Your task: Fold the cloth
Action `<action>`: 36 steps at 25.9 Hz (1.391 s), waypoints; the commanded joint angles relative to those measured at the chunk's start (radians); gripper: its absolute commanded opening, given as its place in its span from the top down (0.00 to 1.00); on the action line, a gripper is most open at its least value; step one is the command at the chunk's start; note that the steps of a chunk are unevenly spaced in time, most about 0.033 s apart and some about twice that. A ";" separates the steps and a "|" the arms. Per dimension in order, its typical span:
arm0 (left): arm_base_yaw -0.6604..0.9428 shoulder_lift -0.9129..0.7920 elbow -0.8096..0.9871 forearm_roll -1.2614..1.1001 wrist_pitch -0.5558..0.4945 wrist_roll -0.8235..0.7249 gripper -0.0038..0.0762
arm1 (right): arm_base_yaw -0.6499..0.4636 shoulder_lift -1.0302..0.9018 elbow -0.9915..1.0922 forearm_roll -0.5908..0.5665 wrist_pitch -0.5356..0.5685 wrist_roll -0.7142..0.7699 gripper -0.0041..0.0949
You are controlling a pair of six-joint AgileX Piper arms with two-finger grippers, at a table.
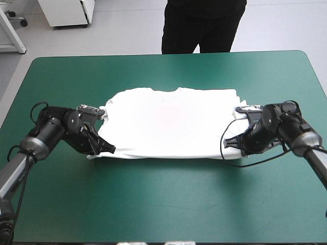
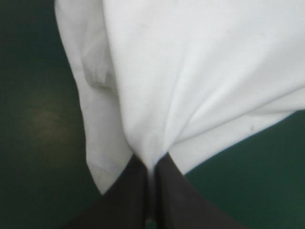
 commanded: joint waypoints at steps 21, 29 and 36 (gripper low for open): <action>-0.001 -0.150 0.289 -0.112 0.050 -0.008 0.33 | 0.000 -0.237 0.273 0.096 0.016 -0.001 0.28; -0.001 -0.208 0.067 -0.106 0.151 -0.008 0.32 | -0.002 -0.304 0.061 0.004 0.100 0.050 0.36; -0.001 -0.241 -0.099 -0.062 0.201 -0.020 0.32 | -0.002 -0.308 -0.088 -0.074 0.164 0.111 0.36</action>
